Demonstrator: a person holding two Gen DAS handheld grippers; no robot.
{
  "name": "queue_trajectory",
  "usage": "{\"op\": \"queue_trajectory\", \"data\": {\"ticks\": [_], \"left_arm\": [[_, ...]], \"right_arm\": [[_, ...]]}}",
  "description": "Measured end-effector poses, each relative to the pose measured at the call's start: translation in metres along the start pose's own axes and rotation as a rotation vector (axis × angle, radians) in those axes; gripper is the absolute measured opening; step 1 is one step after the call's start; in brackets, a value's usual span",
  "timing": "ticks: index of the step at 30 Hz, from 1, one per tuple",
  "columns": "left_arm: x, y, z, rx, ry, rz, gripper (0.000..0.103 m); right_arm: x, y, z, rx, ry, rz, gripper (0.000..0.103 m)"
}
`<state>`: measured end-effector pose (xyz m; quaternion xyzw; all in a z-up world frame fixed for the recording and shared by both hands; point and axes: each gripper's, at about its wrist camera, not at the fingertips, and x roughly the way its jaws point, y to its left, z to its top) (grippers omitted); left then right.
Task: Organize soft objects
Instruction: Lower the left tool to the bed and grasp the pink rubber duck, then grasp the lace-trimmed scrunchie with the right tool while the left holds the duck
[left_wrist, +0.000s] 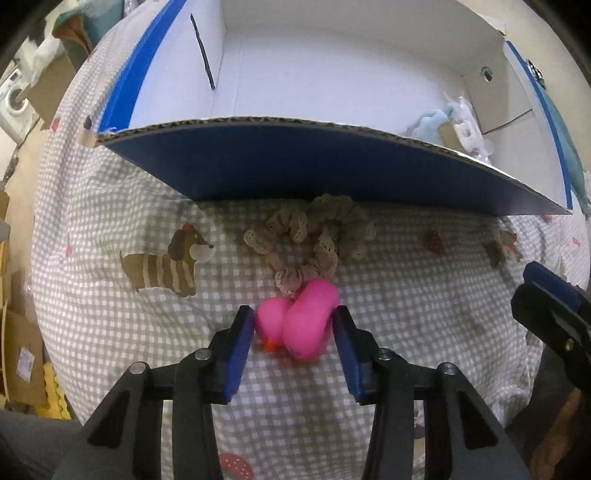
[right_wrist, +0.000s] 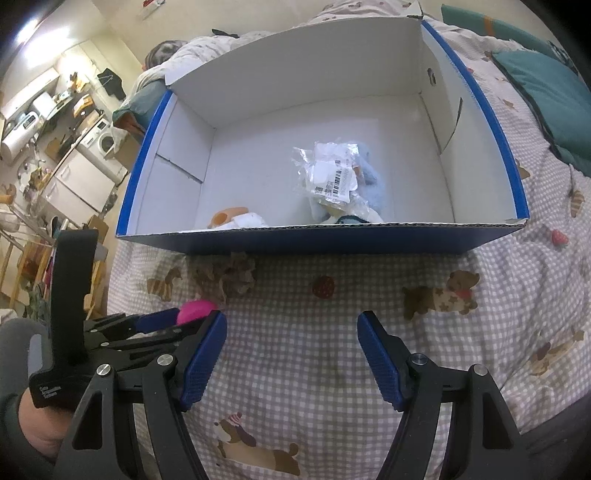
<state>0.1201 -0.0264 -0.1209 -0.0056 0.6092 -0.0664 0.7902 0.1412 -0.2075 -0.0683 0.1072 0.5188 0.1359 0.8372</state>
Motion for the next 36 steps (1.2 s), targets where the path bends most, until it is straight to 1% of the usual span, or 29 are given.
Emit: {"op": "queue_trajectory", "data": {"ticks": [2,4,8,10,11,13,15,18,20,22,24,31,33,36], "left_arm": [[-0.004,-0.001,-0.001,-0.003,-0.007,-0.004,0.04],[-0.01,0.002,-0.004,-0.006,-0.018,0.01,0.04],[-0.031,0.017,-0.01,-0.065,-0.052,0.042,0.04],[-0.048,0.028,-0.014,-0.115,-0.096,0.075,0.04],[-0.053,0.031,-0.016,-0.126,-0.111,0.082,0.04],[-0.068,0.038,-0.018,-0.146,-0.164,0.127,0.04],[-0.078,0.047,-0.021,-0.172,-0.199,0.139,0.04],[-0.076,0.06,-0.019,-0.233,-0.184,0.124,0.04],[-0.069,0.066,-0.016,-0.278,-0.162,0.111,0.04],[-0.069,0.075,-0.013,-0.323,-0.15,0.091,0.04],[-0.07,0.081,-0.012,-0.354,-0.159,0.089,0.04],[-0.075,0.085,-0.011,-0.388,-0.166,0.071,0.04],[-0.076,0.088,-0.011,-0.398,-0.173,0.095,0.04],[-0.08,0.103,-0.014,-0.454,-0.19,0.121,0.04]], "right_arm": [[0.0,0.0,0.0,0.001,0.0,0.002,0.077],[0.0,0.0,0.0,0.001,0.001,0.008,0.077],[0.0,0.002,0.0,-0.006,-0.004,0.006,0.077],[0.002,0.003,-0.001,-0.007,0.001,0.003,0.077],[0.003,0.003,-0.001,-0.005,0.006,0.004,0.077],[0.007,0.003,-0.003,0.006,0.018,0.004,0.077],[0.015,0.004,-0.006,0.033,0.037,0.004,0.077],[0.042,0.004,-0.019,0.14,0.108,0.03,0.077],[0.058,0.012,-0.027,0.15,0.116,-0.001,0.077],[0.068,0.027,-0.031,0.102,0.09,-0.043,0.077],[0.074,0.042,-0.029,0.045,0.067,-0.066,0.077],[0.101,0.072,-0.012,-0.036,0.046,-0.099,0.077],[0.109,0.077,-0.007,-0.047,0.044,-0.109,0.077],[0.117,0.083,0.0,-0.062,0.033,-0.129,0.077]]}}
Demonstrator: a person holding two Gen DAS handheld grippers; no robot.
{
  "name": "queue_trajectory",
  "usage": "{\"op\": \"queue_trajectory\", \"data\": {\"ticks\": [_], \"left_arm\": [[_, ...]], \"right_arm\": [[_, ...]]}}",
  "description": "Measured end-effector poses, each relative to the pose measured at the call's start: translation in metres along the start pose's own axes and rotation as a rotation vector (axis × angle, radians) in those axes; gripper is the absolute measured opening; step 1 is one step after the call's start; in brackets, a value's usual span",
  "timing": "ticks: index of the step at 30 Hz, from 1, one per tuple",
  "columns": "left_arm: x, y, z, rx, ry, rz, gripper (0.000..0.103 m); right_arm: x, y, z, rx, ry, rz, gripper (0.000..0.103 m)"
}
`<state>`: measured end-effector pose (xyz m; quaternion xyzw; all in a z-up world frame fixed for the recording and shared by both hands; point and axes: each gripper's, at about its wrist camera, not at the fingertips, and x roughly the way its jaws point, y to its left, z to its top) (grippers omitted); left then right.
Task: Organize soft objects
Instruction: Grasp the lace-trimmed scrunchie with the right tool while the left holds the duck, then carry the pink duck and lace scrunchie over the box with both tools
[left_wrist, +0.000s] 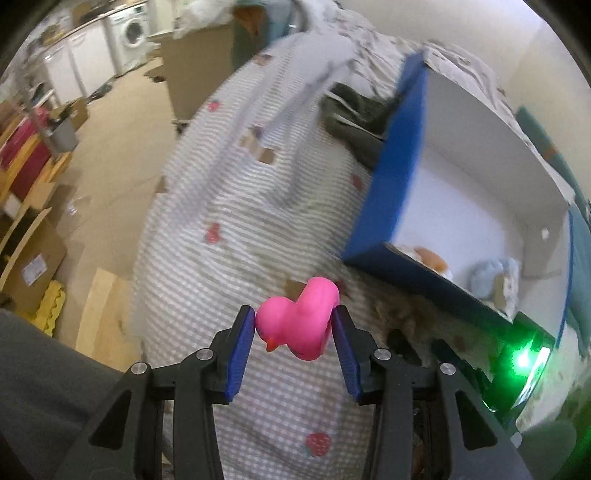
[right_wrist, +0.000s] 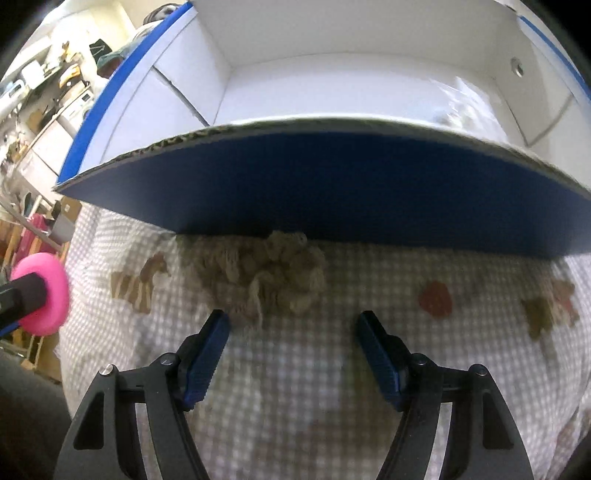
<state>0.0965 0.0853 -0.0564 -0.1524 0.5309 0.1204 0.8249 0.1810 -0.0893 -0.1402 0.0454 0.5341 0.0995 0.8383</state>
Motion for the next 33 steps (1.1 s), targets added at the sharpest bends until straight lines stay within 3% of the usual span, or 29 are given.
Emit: {"op": "queue_trajectory", "data": {"ticks": [1,3,4,7,14,23,33], "left_arm": [[0.0,0.004,0.002,-0.012,-0.001,0.004,0.04],[0.0,0.013,0.002,-0.042,0.002,0.006,0.04],[0.0,0.014,0.002,-0.046,0.007,0.004,0.04],[0.002,0.013,0.001,-0.042,0.018,0.003,0.04],[0.008,-0.003,-0.003,0.0,0.042,-0.043,0.04],[0.01,-0.021,-0.008,0.083,0.029,-0.037,0.039],[0.011,-0.036,-0.021,0.191,0.012,-0.024,0.039]], "right_arm": [[0.001,0.002,0.002,-0.003,-0.006,0.0,0.077],[0.003,0.007,0.006,-0.018,-0.011,0.011,0.059],[0.005,0.009,0.008,-0.024,0.002,0.029,0.039],[0.003,0.013,0.007,-0.044,0.001,0.061,0.016],[-0.026,0.002,0.0,-0.037,-0.013,0.133,0.012],[-0.084,-0.022,-0.016,0.004,-0.054,0.2,0.012],[-0.134,-0.049,-0.014,-0.017,-0.147,0.213,0.012]]}}
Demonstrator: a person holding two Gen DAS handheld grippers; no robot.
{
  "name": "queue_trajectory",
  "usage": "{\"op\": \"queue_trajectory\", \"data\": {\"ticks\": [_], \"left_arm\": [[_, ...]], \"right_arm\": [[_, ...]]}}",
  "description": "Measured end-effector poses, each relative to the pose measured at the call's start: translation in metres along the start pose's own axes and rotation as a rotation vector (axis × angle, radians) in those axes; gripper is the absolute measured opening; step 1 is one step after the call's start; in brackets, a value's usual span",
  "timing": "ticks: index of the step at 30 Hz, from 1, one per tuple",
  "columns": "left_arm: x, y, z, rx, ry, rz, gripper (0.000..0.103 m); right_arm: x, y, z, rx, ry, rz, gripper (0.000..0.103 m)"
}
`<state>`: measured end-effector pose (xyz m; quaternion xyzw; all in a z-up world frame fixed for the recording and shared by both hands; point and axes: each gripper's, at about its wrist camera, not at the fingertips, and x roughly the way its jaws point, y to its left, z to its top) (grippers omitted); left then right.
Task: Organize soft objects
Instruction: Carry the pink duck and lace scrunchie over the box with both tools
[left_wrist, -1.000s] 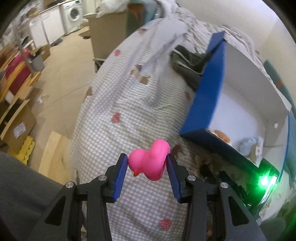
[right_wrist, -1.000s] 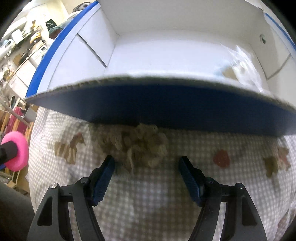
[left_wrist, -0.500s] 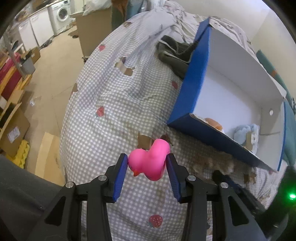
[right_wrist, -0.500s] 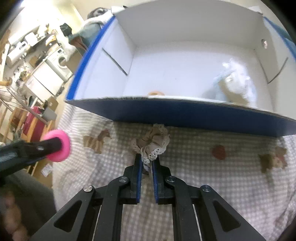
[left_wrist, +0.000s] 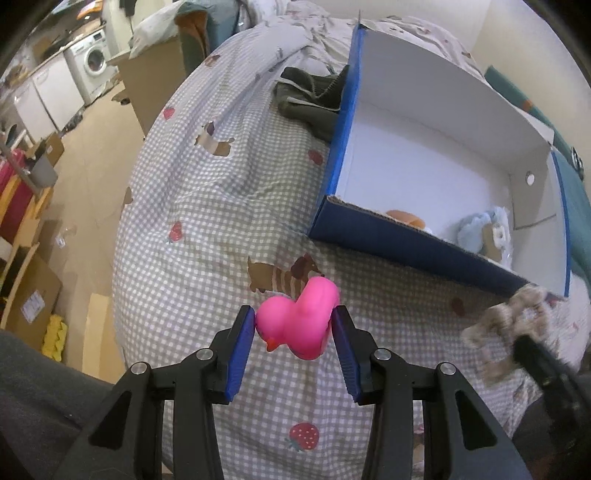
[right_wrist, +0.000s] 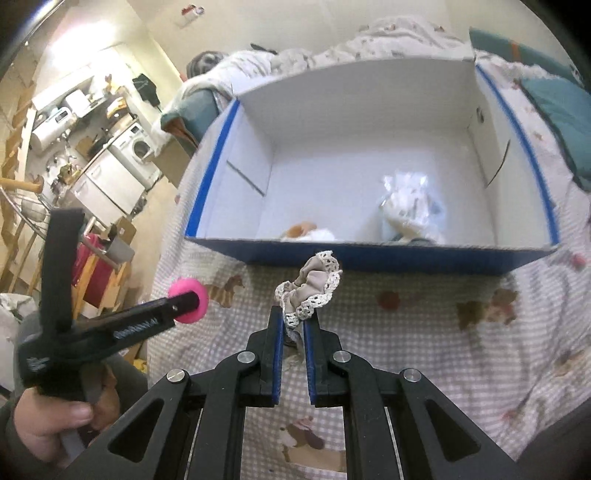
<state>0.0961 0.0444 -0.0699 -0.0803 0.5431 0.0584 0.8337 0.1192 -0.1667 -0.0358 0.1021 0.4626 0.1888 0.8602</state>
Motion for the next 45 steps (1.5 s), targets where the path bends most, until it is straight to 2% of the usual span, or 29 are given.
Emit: {"op": "queue_trajectory", "data": {"ticks": [5,14,21,27,33,40,45], "left_arm": [[0.001,-0.002,-0.001,0.008,-0.01,0.012,0.039],[-0.002,-0.013,-0.003,0.066,-0.045,0.014,0.039],[-0.012,-0.014,0.001,0.064,-0.074,-0.009,0.039],[-0.033,-0.027,0.028,0.092,-0.135,-0.034,0.039],[-0.044,-0.047,0.067,0.141,-0.191,-0.067,0.039],[-0.034,-0.071,0.108,0.188,-0.237,-0.074,0.039],[-0.013,-0.086,0.119,0.222,-0.231,-0.072,0.039]], "right_arm": [[-0.018,-0.016,-0.005,-0.014,-0.037,-0.024,0.012],[-0.015,-0.034,-0.001,0.065,-0.06,-0.058,0.012],[-0.024,-0.048,0.01,0.135,-0.084,-0.026,0.012],[-0.037,-0.051,0.035,0.126,-0.131,0.001,0.012],[-0.038,-0.053,0.074,0.066,-0.172,-0.017,0.012],[-0.024,-0.061,0.115,0.019,-0.209,-0.041,0.012],[0.003,-0.076,0.113,0.051,-0.183,-0.044,0.012]]}}
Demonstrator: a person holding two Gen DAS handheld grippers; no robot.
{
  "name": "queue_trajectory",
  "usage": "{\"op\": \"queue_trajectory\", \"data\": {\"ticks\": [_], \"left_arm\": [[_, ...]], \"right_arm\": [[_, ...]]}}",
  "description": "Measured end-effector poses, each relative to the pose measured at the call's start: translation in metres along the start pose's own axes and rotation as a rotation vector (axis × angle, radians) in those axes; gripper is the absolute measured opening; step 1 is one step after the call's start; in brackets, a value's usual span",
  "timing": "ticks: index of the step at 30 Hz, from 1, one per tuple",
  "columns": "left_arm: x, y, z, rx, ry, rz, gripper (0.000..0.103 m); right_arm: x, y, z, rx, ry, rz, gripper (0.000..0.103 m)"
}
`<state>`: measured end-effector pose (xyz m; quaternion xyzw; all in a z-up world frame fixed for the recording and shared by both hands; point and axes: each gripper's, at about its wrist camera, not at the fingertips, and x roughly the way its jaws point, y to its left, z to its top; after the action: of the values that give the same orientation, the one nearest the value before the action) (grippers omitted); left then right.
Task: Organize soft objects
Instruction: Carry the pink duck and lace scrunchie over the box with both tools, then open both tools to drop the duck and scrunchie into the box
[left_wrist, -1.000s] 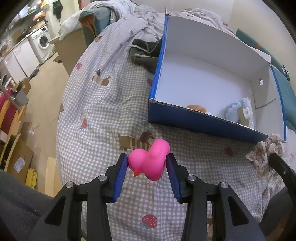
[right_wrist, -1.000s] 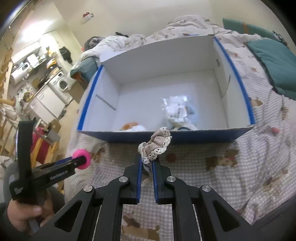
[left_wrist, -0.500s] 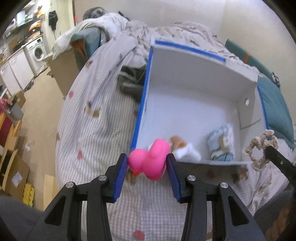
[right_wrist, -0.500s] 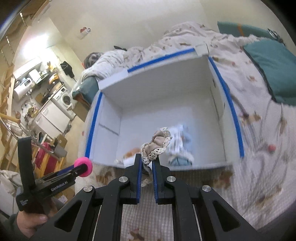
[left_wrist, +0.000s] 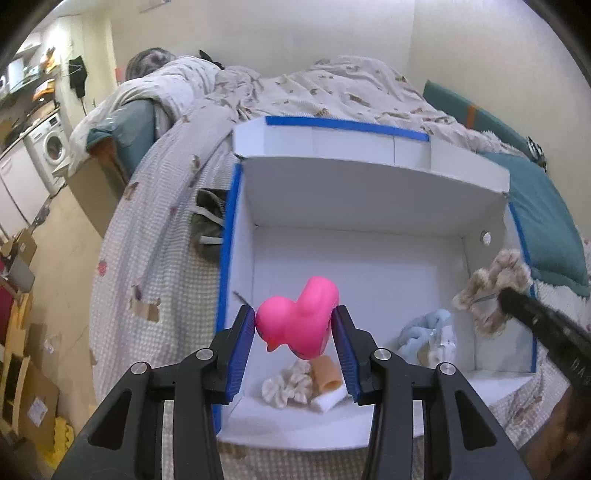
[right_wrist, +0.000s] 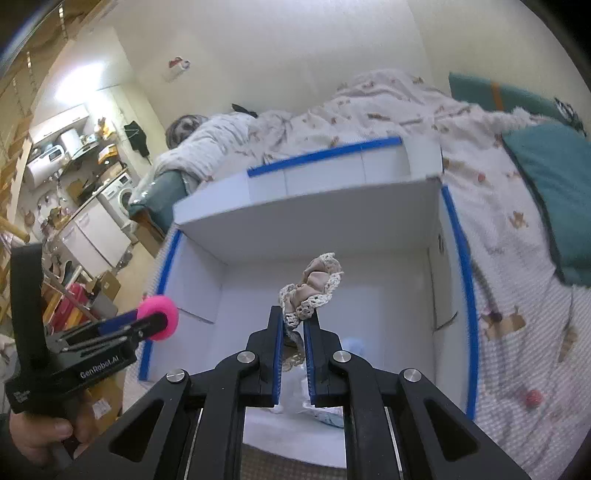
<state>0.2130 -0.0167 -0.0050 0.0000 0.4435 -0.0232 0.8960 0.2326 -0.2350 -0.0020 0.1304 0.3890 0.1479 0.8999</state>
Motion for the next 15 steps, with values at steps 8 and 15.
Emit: {"op": "queue_trajectory", "data": {"ticks": [8,15], "left_arm": [[0.045,-0.013,-0.016,0.017,0.074,-0.016,0.039],[0.052,-0.01,-0.027,-0.002,0.076,-0.026,0.039]], "right_arm": [[0.035,-0.008,-0.016,0.019,0.107,0.001,0.012],[0.034,-0.007,-0.022,0.008,0.106,-0.007,0.012]]}}
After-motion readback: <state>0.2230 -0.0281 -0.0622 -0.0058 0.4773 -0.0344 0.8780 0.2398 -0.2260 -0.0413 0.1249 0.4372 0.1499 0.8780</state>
